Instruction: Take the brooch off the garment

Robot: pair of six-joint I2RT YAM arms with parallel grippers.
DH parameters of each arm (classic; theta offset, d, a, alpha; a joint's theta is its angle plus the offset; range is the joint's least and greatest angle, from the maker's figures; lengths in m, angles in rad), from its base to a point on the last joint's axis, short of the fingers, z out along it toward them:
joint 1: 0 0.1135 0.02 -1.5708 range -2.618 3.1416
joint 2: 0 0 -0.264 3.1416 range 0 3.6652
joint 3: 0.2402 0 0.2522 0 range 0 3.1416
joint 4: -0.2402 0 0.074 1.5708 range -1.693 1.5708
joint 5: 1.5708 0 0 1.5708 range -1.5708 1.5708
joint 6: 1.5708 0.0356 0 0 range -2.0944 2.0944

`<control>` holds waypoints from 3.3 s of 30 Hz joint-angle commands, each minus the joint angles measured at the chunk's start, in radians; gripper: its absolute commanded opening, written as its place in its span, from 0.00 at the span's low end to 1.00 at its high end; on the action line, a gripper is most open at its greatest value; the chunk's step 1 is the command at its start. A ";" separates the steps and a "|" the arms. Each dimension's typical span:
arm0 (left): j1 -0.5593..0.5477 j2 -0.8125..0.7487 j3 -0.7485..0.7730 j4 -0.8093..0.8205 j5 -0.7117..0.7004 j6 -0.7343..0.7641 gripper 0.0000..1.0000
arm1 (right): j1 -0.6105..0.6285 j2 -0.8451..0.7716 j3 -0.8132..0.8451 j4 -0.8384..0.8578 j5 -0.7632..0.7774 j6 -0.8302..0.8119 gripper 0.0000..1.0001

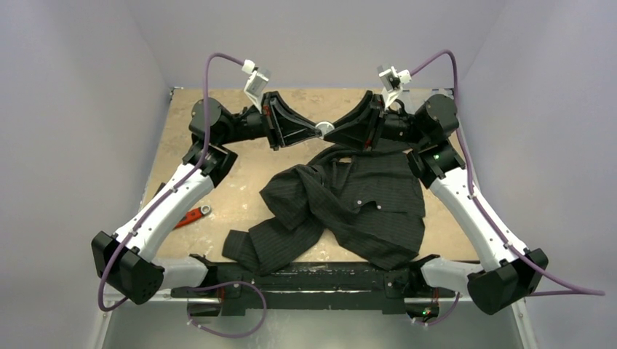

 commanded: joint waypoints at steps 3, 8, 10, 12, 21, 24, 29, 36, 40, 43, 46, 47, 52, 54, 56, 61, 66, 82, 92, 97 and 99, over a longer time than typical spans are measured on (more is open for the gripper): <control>0.006 0.002 -0.018 0.053 0.003 0.000 0.00 | -0.002 0.002 0.011 0.053 -0.021 0.029 0.31; 0.006 0.004 -0.026 0.058 0.002 0.000 0.00 | -0.003 0.006 0.002 0.058 -0.026 0.031 0.27; 0.006 0.003 -0.022 0.059 0.003 0.001 0.00 | -0.002 0.006 -0.002 0.057 -0.023 0.031 0.24; 0.006 0.002 -0.021 0.060 0.006 0.004 0.00 | -0.003 0.007 -0.001 0.044 -0.012 0.021 0.21; 0.013 0.003 -0.027 0.070 -0.017 -0.017 0.00 | -0.002 -0.018 -0.029 0.003 -0.038 -0.029 0.38; 0.014 0.008 -0.026 0.077 -0.016 -0.024 0.00 | -0.002 -0.027 -0.047 0.010 -0.045 -0.026 0.32; 0.014 0.010 -0.027 0.081 -0.005 -0.024 0.00 | -0.003 -0.018 -0.037 0.029 -0.043 -0.012 0.28; 0.015 0.005 -0.044 0.077 -0.003 -0.018 0.00 | -0.002 -0.010 -0.002 0.040 -0.050 0.008 0.35; 0.016 0.005 -0.047 0.081 -0.003 -0.020 0.00 | -0.005 -0.012 0.003 0.025 -0.052 0.006 0.33; 0.016 0.005 -0.046 0.081 0.000 -0.021 0.00 | -0.010 -0.012 -0.003 0.030 -0.051 0.010 0.32; 0.016 0.004 -0.044 0.077 0.003 -0.020 0.00 | -0.013 -0.011 -0.009 0.036 -0.048 0.015 0.29; 0.016 0.004 -0.044 0.077 0.004 -0.020 0.00 | -0.014 -0.011 -0.013 0.042 -0.046 0.020 0.29; 0.016 0.002 -0.046 0.075 0.009 -0.014 0.00 | -0.017 -0.006 -0.011 0.065 -0.049 0.037 0.28; 0.016 0.003 -0.045 0.075 0.010 -0.012 0.00 | -0.018 -0.003 -0.007 0.065 -0.049 0.040 0.27; 0.016 0.004 -0.044 0.074 0.011 -0.009 0.00 | -0.018 -0.001 -0.007 0.068 -0.048 0.045 0.27; 0.014 0.004 -0.042 0.076 0.012 -0.001 0.00 | -0.018 0.004 -0.009 0.070 -0.042 0.046 0.24; 0.010 0.003 -0.038 0.079 0.017 0.009 0.00 | -0.019 0.014 -0.007 0.054 -0.012 0.058 0.17; -0.008 -0.031 -0.042 0.072 0.028 0.103 0.00 | -0.070 0.042 -0.015 0.033 0.039 0.127 0.06; -0.025 -0.060 -0.053 0.046 0.039 0.190 0.00 | -0.096 0.070 -0.009 0.020 0.053 0.185 0.00; -0.027 -0.074 -0.055 0.010 0.036 0.256 0.00 | -0.106 0.083 -0.008 0.054 0.035 0.231 0.00; -0.026 -0.082 -0.060 -0.003 0.033 0.277 0.00 | -0.108 0.084 -0.009 0.067 0.031 0.241 0.00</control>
